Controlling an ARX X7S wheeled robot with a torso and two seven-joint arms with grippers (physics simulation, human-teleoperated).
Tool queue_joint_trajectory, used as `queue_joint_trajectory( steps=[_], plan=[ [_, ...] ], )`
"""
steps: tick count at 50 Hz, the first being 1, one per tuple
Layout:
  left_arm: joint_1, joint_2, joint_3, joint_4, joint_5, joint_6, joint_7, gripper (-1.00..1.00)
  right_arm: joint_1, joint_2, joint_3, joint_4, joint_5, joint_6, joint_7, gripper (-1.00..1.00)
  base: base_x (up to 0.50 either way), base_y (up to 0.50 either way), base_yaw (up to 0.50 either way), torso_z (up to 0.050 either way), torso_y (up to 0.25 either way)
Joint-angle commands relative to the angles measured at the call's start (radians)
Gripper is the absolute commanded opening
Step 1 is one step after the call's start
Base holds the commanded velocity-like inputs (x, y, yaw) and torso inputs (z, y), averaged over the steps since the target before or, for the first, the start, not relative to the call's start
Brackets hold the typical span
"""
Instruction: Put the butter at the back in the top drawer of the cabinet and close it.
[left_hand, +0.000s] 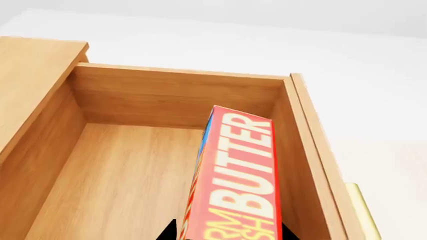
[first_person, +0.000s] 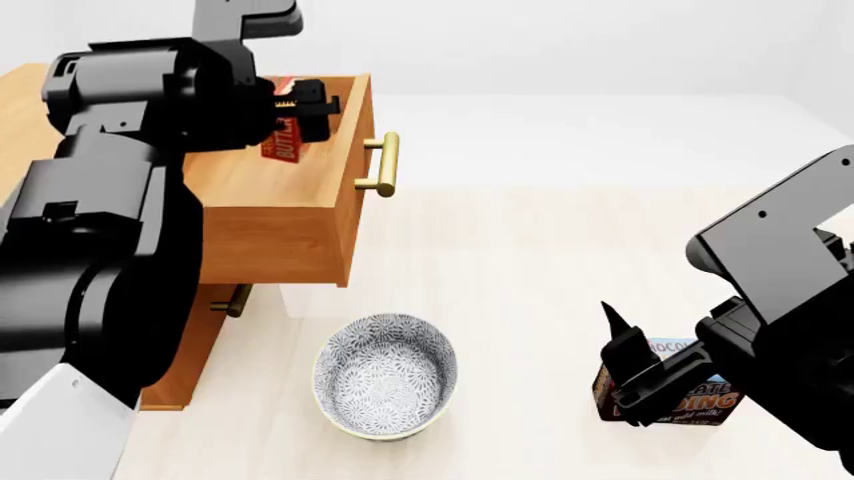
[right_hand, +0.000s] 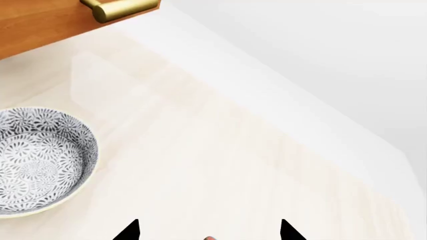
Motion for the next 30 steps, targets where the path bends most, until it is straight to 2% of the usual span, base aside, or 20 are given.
queue_joint_trajectory(
  steps=[1, 30],
  plan=[
    [-0.010, -0.009, -0.022, 0.000, -0.014, 0.010, -0.016, -1.00, -0.005, -0.005, 0.002, 0.002, -0.001, 0.003, 0.003, 1.00, 0.00, 0.00, 0.00, 0.000, 0.000],
    [0.017, -0.010, -0.035, 0.000, -0.014, 0.009, -0.007, -1.00, -0.013, -0.013, 0.006, 0.003, 0.001, 0.007, 0.011, 1.00, 0.00, 0.00, 0.00, 0.000, 0.001]
  ],
)
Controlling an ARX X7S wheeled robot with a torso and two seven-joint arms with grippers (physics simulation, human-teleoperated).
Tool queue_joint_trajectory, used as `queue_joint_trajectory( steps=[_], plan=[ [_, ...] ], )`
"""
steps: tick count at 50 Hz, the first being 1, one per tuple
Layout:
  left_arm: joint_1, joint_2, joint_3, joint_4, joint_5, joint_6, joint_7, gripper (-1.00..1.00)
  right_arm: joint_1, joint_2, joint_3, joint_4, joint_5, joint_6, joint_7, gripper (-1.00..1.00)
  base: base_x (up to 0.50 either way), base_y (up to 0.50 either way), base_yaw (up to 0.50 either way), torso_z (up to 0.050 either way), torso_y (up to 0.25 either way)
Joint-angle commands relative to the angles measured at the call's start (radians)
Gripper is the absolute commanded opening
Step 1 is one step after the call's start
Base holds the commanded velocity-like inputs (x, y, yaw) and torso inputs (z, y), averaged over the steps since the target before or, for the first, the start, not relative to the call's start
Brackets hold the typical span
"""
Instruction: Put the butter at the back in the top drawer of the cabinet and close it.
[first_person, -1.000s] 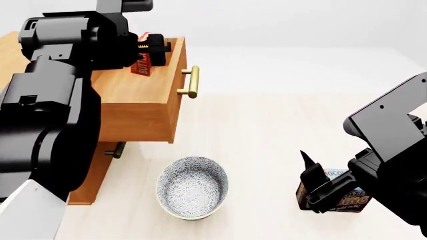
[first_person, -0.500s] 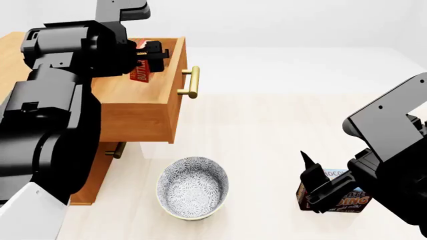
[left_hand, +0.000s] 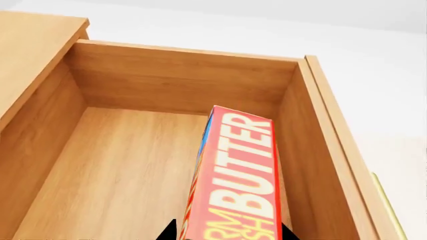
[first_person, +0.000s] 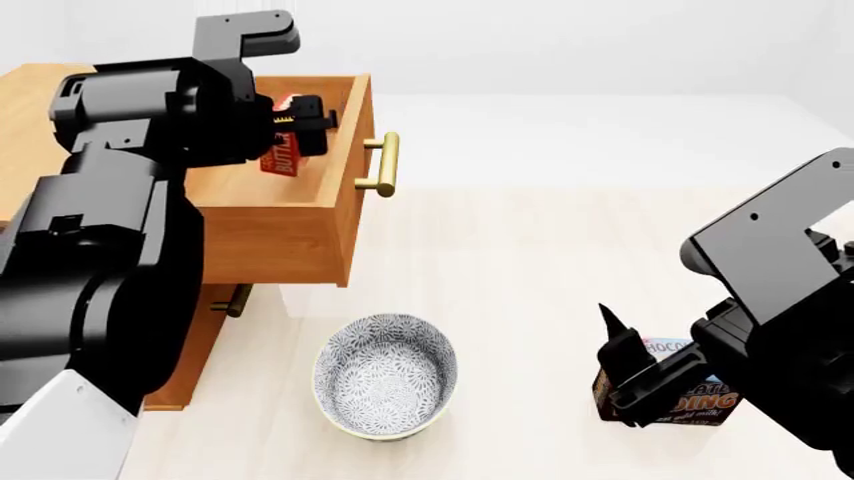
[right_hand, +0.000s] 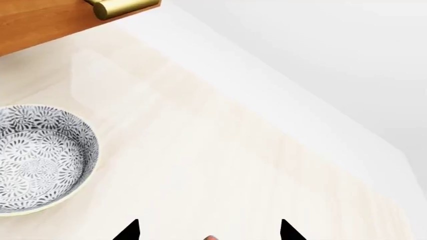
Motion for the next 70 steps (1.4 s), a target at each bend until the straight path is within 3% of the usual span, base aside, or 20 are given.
queue_joint_trajectory(
  steps=[1, 70],
  plan=[
    [-0.017, 0.000, -0.019, 0.000, -0.017, 0.001, -0.002, -1.00, -0.003, -0.001, 0.003, 0.000, 0.001, 0.002, 0.002, 1.00, 0.00, 0.00, 0.00, 0.000, 0.000],
    [0.041, -0.017, -0.033, 0.000, -0.015, 0.043, -0.028, -1.00, -0.010, -0.014, 0.019, 0.007, 0.011, 0.016, 0.015, 1.00, 0.00, 0.00, 0.00, 0.000, 0.001]
  ],
)
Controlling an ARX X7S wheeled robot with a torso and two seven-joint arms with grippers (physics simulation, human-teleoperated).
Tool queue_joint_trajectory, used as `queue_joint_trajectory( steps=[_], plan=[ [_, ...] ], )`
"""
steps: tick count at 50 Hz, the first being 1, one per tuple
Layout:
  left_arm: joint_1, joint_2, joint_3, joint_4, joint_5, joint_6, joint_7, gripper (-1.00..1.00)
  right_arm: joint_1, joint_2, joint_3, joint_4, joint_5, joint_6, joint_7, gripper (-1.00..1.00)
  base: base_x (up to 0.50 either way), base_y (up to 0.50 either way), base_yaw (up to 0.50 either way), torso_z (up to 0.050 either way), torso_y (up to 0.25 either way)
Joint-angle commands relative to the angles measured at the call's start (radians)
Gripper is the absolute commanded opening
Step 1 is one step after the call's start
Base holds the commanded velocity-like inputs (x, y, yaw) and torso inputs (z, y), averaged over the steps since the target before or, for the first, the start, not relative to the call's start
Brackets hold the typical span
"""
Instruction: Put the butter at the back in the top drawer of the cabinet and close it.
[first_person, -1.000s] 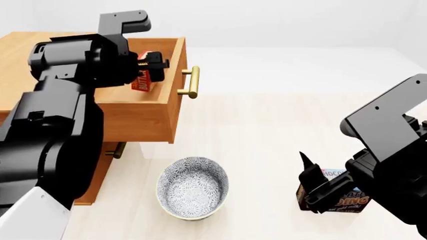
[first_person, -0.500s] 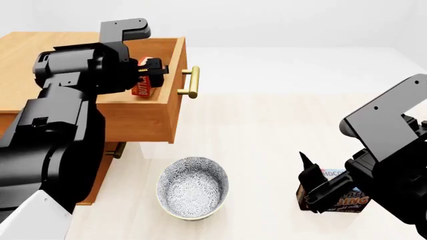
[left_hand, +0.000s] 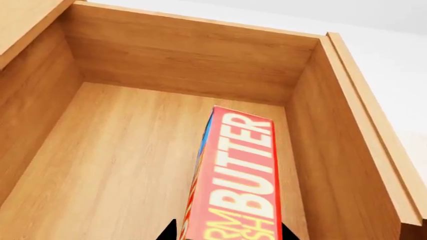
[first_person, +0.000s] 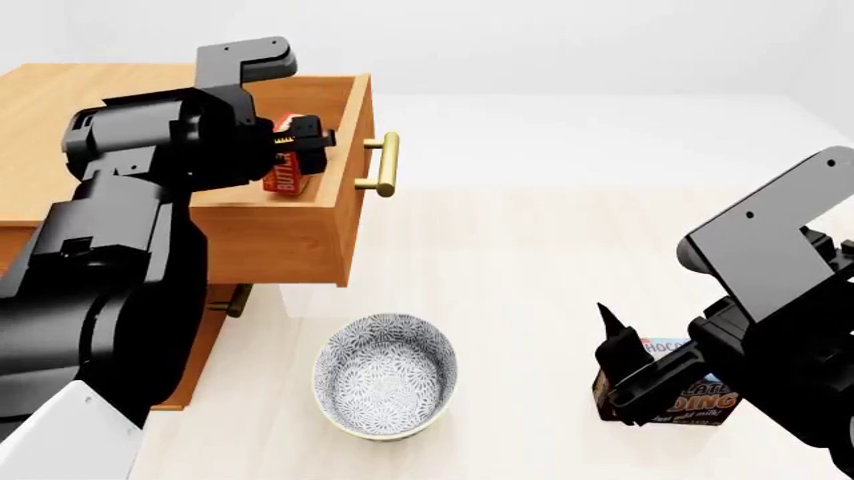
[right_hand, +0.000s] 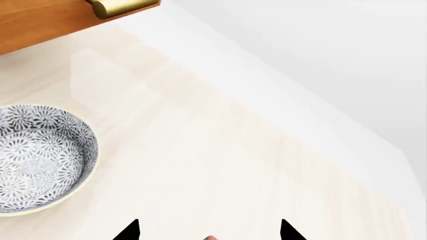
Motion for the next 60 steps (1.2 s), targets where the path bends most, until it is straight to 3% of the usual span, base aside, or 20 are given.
queue_joint_trajectory(
  steps=[1, 4, 5, 28, 56, 57, 60],
  plan=[
    [-0.017, -0.004, 0.000, 0.000, 0.001, 0.009, -0.011, -1.00, 0.000, -0.001, 0.004, -0.001, 0.005, 0.004, 0.004, 1.00, 0.00, 0.00, 0.00, 0.000, 0.000],
    [-0.019, -0.005, -0.001, 0.000, 0.000, 0.011, -0.013, -1.00, 0.000, -0.001, 0.004, -0.001, 0.005, 0.004, 0.005, 1.00, 0.00, 0.00, 0.00, 0.000, 0.000],
    [-0.019, -0.005, -0.002, 0.000, 0.000, 0.011, -0.014, 1.00, 0.000, -0.001, 0.004, -0.001, 0.005, 0.004, 0.005, 1.00, 0.00, 0.00, 0.00, 0.000, 0.000],
    [-0.044, -0.013, -0.013, 0.000, 0.000, 0.005, -0.007, 1.00, -0.001, -0.005, 0.010, -0.005, 0.013, 0.007, 0.015, 1.00, 0.00, 0.00, 0.00, 0.000, 0.000],
    [-0.258, 0.020, -0.004, 0.007, -0.009, -0.029, 0.079, 1.00, 0.025, 0.004, 0.030, -0.043, 0.068, 0.016, 0.057, 1.00, 0.00, 0.00, 0.00, 0.000, 0.000],
    [-0.258, 0.025, -0.001, 0.030, -0.011, -0.050, 0.083, 1.00, 0.025, 0.005, 0.030, -0.044, 0.069, 0.016, 0.058, 1.00, 0.00, 0.00, 0.00, 0.000, 0.000],
    [-0.162, 0.049, 0.009, 0.355, -0.020, -0.262, 0.087, 1.00, 0.025, 0.007, 0.031, -0.047, 0.070, 0.014, 0.060, 1.00, 0.00, 0.00, 0.00, 0.000, 0.000]
  ],
)
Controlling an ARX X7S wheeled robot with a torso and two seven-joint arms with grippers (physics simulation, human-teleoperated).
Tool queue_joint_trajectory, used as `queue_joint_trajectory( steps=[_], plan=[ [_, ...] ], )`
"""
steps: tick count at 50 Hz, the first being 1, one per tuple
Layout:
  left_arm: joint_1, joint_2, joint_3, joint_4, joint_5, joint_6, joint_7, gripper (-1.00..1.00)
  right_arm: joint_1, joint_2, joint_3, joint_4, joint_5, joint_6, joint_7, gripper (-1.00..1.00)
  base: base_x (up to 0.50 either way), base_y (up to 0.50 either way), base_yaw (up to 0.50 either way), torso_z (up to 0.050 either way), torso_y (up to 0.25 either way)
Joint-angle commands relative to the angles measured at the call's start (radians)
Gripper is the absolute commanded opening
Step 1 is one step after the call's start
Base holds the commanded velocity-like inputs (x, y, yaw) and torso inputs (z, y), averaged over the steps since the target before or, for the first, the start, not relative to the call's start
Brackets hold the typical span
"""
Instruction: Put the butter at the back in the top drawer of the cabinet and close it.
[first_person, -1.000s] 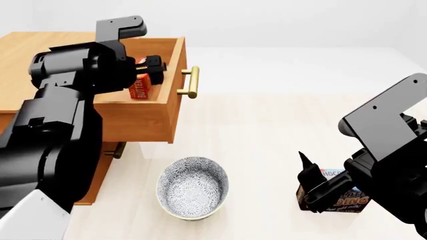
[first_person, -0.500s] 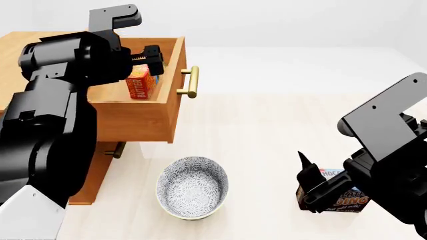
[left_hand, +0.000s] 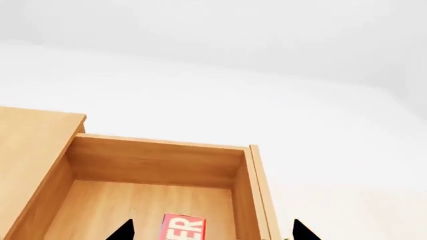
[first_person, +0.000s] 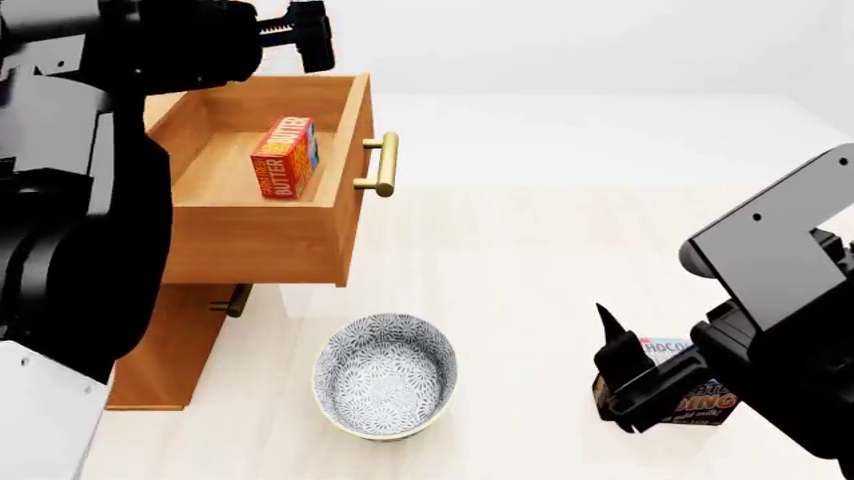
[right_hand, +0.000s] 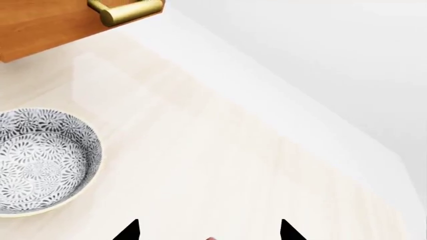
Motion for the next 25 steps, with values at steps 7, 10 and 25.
queue_joint_trajectory(
  steps=[7, 10, 25],
  plan=[
    [0.125, 0.063, 0.064, 0.677, -0.089, -0.469, -0.058, 1.00, 0.006, 0.013, 0.010, -0.018, 0.020, -0.001, 0.013, 1.00, 0.00, 0.00, 0.00, 0.000, 0.000],
    [0.153, 0.063, 0.096, 0.797, -0.164, -0.550, -0.113, 1.00, 0.008, 0.016, 0.013, -0.018, 0.022, 0.000, 0.013, 1.00, 0.00, 0.00, 0.00, 0.000, 0.000],
    [0.220, 0.059, 0.165, 0.986, -0.717, -0.696, -0.696, 1.00, 0.012, 0.027, 0.020, -0.023, 0.030, 0.005, 0.015, 1.00, 0.00, 0.00, 0.00, 0.000, 0.000]
  ],
)
